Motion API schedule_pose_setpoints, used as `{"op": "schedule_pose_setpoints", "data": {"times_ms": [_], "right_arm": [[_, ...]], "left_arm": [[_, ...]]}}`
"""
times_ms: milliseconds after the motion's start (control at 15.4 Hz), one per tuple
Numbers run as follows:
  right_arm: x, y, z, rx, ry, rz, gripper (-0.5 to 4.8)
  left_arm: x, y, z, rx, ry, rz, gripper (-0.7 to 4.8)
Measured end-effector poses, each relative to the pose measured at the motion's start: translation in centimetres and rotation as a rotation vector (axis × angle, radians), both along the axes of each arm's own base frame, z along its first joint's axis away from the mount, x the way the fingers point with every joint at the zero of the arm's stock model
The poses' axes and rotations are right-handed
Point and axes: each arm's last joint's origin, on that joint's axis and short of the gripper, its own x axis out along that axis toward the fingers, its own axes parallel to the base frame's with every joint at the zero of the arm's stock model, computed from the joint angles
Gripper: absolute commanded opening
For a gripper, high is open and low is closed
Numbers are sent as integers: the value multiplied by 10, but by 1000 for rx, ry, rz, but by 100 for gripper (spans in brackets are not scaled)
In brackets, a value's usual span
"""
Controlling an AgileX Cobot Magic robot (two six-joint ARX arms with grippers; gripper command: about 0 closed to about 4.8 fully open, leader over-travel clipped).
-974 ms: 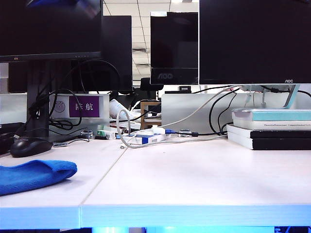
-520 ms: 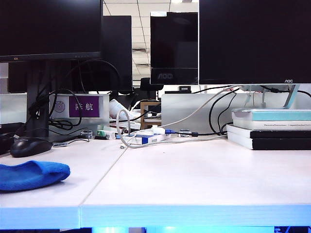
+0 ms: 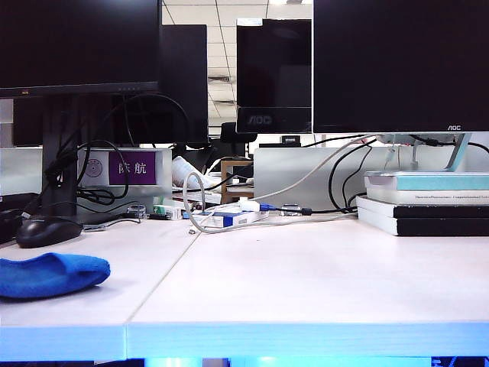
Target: Wipe the table from right to left using the rag.
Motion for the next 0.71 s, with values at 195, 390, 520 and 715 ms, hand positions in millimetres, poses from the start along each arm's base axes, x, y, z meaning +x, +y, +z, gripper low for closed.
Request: {"op": "schedule_pose_setpoints", "data": {"times_ms": [195,390,520,715], "right_arm": [[1,1,-5,-29,13,6,-6],[8,13,-27,-81,58,16,-5],[13,23,-57,-160,149,39,-5],[14,35,-78,-174,232,136,37]], "left_arm": [[2,-3,4,-180,-23,-22,454],[5,-2,7,-259,-18,38,443],[7,-1,9,-327,12,104,397],[7,-1,9,-372,41,144,397]]}}
